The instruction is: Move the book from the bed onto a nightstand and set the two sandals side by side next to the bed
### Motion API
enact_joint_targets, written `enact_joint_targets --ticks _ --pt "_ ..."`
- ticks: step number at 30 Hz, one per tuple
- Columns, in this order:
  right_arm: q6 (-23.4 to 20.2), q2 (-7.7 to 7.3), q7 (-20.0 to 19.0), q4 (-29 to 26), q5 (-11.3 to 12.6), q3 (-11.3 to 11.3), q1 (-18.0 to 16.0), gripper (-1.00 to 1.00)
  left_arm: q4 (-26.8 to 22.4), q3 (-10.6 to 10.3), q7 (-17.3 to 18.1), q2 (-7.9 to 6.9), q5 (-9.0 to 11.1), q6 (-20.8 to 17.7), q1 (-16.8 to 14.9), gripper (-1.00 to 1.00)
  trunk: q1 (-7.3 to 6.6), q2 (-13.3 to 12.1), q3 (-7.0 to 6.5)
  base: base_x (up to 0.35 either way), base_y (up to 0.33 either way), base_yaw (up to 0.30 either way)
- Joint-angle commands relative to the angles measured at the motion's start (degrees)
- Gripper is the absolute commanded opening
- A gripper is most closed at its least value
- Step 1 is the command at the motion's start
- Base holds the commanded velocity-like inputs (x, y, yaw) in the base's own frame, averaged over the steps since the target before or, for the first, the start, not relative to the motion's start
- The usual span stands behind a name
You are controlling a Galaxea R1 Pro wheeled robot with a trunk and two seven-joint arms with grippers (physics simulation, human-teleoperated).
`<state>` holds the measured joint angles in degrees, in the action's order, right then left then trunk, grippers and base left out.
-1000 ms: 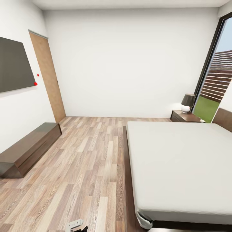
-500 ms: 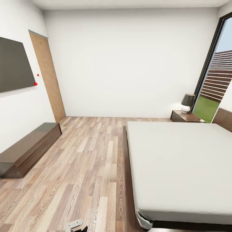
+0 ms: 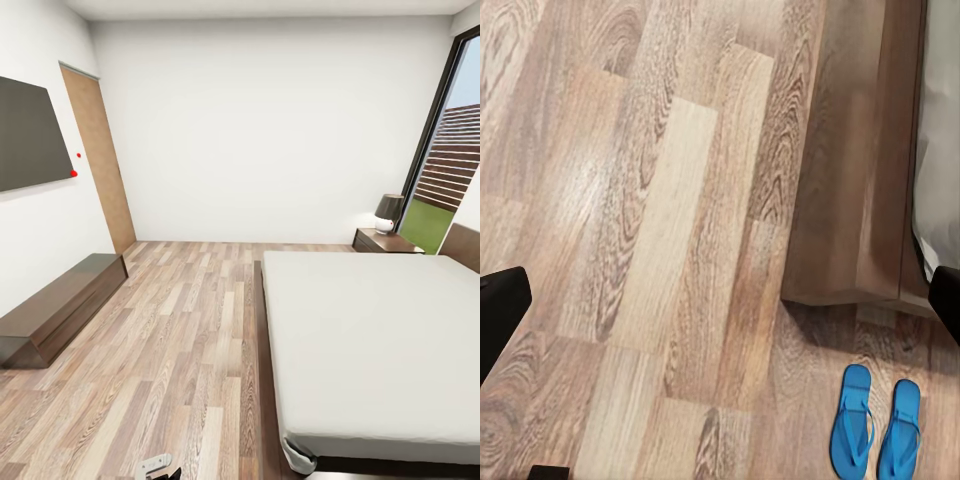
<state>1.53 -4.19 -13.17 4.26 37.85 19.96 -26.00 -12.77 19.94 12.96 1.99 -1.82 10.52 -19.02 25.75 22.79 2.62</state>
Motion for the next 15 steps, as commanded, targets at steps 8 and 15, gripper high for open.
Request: enact_joint_targets --ticks 8,15 --pt "0.2 0.06 -0.5 0.2 0.6 0.5 -0.1 1.0 0.0 0.4 0.3 0.03 -0.2 0.1 -0.1 1.0 0.04 0.1 0.13 0.0 0.0 -0.006" --pt "0.2 0.06 -0.5 0.2 0.6 0.5 -0.1 1.0 0.0 0.4 0.3 0.03 -0.2 0.1 -0.1 1.0 0.04 0.1 0.13 0.0 0.0 -0.166"
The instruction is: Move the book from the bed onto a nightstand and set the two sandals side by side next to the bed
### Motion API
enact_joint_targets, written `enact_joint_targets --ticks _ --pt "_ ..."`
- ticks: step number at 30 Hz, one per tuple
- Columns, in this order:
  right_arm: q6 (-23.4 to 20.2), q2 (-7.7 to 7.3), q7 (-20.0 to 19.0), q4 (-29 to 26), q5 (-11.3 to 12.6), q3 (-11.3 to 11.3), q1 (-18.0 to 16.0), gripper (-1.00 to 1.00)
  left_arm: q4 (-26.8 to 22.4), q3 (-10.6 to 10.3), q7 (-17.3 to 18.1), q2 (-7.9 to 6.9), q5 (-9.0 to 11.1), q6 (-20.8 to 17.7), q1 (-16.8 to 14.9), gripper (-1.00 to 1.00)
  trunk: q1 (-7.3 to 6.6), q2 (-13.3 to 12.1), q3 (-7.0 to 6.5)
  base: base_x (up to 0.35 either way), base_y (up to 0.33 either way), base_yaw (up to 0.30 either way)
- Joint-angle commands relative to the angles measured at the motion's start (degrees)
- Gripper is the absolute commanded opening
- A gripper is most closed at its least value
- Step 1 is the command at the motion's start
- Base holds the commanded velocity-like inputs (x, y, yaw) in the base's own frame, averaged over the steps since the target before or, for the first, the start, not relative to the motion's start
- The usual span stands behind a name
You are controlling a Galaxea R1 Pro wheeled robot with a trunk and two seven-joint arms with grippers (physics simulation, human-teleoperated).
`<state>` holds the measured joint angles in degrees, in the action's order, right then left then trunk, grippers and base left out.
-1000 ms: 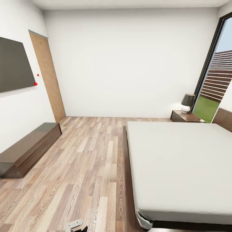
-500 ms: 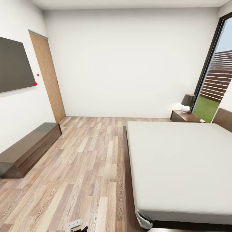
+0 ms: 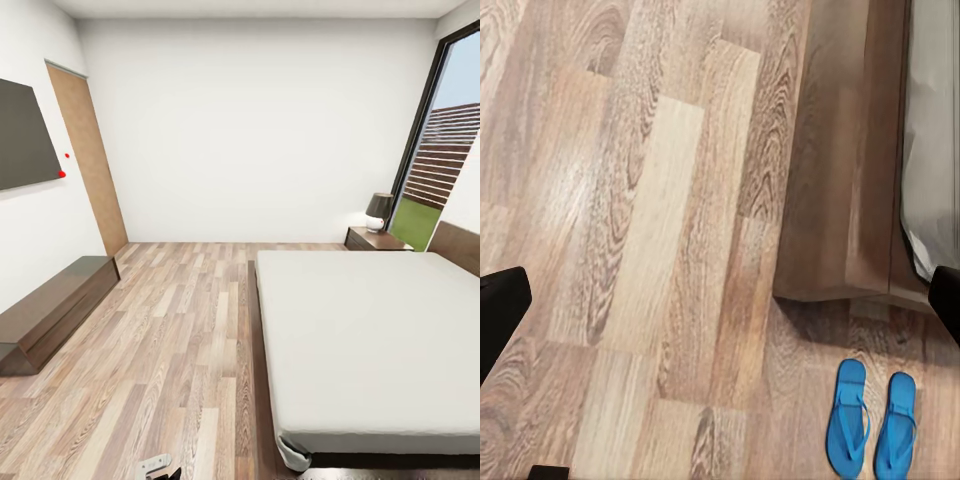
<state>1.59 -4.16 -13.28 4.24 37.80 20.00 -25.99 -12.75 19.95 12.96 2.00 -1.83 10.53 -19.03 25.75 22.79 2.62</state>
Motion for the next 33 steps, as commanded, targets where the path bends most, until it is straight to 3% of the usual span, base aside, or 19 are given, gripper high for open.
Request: enact_joint_targets --ticks 1,33 --pt "0.2 0.03 -0.4 0.2 0.6 0.5 -0.1 1.0 0.0 0.4 0.3 0.02 -0.2 0.1 0.0 1.0 0.04 0.1 0.13 0.0 0.0 -0.261" --pt "0.2 0.05 -0.4 0.2 0.6 0.5 -0.1 1.0 0.0 0.4 0.3 0.02 -0.2 0.1 0.0 1.0 0.04 0.1 0.13 0.0 0.0 -0.297"
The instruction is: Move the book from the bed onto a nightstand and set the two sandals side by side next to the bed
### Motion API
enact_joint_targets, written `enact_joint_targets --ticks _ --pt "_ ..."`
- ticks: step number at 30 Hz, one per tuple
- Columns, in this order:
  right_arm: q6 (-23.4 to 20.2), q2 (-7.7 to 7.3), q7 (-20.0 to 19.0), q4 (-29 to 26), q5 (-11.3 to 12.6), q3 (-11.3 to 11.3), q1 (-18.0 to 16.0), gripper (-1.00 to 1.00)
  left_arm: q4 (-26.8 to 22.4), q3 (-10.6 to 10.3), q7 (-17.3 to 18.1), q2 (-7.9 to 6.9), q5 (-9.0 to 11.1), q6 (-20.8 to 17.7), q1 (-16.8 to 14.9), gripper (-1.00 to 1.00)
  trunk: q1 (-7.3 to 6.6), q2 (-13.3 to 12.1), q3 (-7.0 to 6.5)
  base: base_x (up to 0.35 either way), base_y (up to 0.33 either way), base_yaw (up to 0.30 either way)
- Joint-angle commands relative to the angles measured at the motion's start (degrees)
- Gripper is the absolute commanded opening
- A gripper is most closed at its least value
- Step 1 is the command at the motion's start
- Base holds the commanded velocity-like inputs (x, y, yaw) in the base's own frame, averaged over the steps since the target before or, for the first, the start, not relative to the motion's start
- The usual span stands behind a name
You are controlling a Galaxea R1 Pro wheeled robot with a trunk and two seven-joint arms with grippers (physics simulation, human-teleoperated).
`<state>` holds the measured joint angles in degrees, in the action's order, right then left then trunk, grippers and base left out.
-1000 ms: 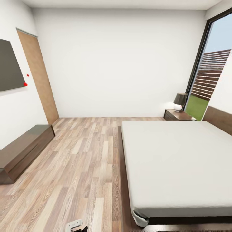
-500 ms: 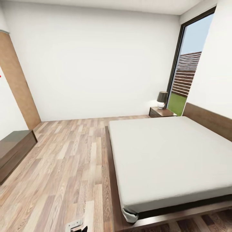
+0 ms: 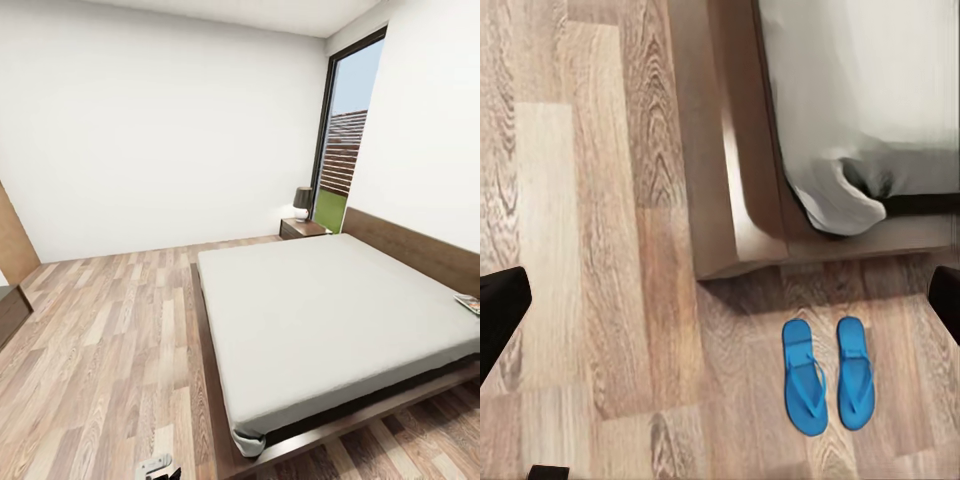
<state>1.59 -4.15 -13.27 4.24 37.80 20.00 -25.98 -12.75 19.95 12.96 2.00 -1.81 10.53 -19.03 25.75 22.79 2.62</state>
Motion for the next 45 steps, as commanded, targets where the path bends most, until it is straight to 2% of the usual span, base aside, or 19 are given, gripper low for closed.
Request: enact_joint_targets --ticks 1,45 --pt "0.2 0.04 -0.4 0.2 0.6 0.5 -0.1 1.0 0.0 0.4 0.3 0.02 -0.2 0.1 0.0 1.0 0.04 0.1 0.13 0.0 0.0 -0.3" --pt "0.2 0.05 -0.4 0.2 0.6 0.5 -0.1 1.0 0.0 0.4 0.3 0.02 -0.2 0.1 0.0 1.0 0.04 0.1 0.13 0.0 0.0 -0.3"
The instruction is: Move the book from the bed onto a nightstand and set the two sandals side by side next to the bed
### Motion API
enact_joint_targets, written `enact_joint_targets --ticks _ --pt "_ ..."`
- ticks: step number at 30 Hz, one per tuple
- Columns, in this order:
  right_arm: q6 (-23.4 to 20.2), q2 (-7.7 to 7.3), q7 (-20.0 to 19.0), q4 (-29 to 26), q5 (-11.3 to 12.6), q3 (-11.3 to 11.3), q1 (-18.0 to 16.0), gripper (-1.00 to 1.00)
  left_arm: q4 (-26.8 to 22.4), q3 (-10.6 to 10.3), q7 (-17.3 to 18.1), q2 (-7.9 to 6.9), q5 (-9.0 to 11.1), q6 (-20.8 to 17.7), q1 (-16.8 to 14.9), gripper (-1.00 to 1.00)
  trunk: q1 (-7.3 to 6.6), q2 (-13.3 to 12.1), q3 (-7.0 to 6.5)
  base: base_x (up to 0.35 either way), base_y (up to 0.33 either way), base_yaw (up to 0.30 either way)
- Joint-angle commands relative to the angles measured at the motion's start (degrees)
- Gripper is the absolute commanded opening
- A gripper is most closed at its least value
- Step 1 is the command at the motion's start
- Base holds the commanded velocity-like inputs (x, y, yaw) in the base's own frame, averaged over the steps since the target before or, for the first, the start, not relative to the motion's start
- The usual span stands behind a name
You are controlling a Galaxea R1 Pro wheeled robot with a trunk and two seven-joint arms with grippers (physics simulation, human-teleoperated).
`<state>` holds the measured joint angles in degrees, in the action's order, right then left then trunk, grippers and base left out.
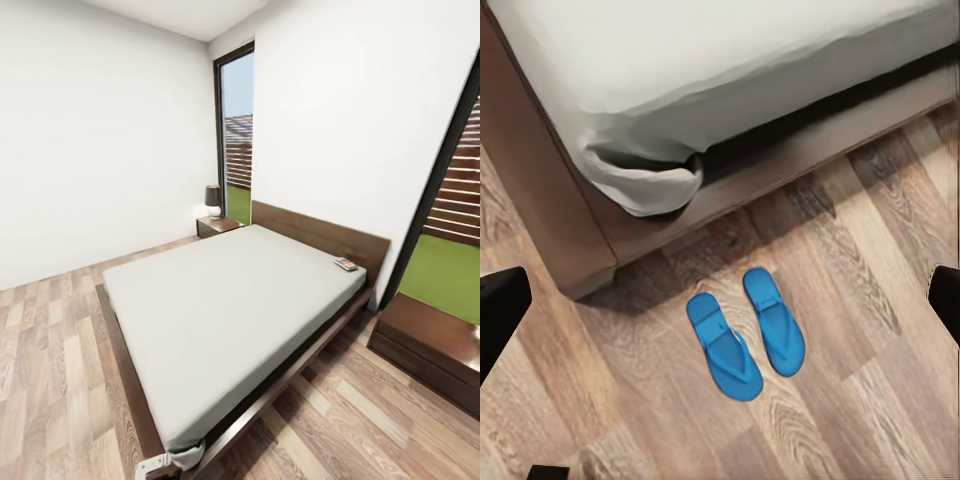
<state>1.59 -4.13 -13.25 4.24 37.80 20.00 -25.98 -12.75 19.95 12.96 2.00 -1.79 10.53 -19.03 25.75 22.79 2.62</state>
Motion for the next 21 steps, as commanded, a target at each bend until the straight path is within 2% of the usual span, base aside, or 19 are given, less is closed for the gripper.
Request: enact_joint_targets --ticks 1,7,14,21 --pt "0.2 0.03 -0.4 0.2 0.6 0.5 -0.1 1.0 0.0 0.4 0.3 0.02 -0.2 0.1 0.0 1.0 0.04 0.1 0.13 0.0 0.0 -0.3" --pt "0.2 0.03 -0.4 0.2 0.6 0.5 -0.1 1.0 0.0 0.4 0.3 0.02 -0.2 0.0 0.0 1.0 0.04 0.1 0.13 0.0 -0.003 -0.3" --pt "0.2 0.03 -0.4 0.2 0.6 0.5 -0.1 1.0 0.0 0.4 0.3 0.56 -0.2 0.0 0.0 1.0 0.04 0.1 0.13 0.0 -0.125 -0.3" --pt "0.2 0.03 -0.4 0.2 0.6 0.5 -0.1 1.0 0.0 0.4 0.3 0.71 -0.2 0.0 0.0 1.0 0.04 0.1 0.13 0.0 -0.026 -0.3"
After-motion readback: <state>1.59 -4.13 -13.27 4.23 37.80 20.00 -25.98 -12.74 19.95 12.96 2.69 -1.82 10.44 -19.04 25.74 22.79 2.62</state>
